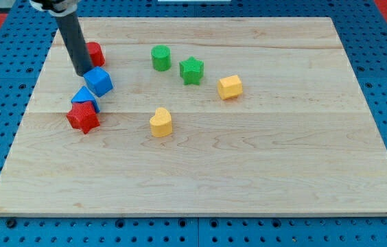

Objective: Place red circle left to the green circle

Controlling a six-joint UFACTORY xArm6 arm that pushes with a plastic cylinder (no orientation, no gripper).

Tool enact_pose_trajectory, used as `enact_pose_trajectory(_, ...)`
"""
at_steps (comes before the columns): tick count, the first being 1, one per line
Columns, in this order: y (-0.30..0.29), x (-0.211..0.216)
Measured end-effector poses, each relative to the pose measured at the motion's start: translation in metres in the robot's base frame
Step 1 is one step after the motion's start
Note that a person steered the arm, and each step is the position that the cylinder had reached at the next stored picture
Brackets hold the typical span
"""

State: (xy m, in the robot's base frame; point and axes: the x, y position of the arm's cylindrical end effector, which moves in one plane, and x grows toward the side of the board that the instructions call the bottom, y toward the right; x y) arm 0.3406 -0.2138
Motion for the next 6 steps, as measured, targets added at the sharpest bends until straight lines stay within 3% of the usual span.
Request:
enact_pose_trajectory(1,-0.043,-0.030)
enact_pose_trajectory(2,-0.045,-0.053)
enact_pose_trajectory(6,0.037,-0.049)
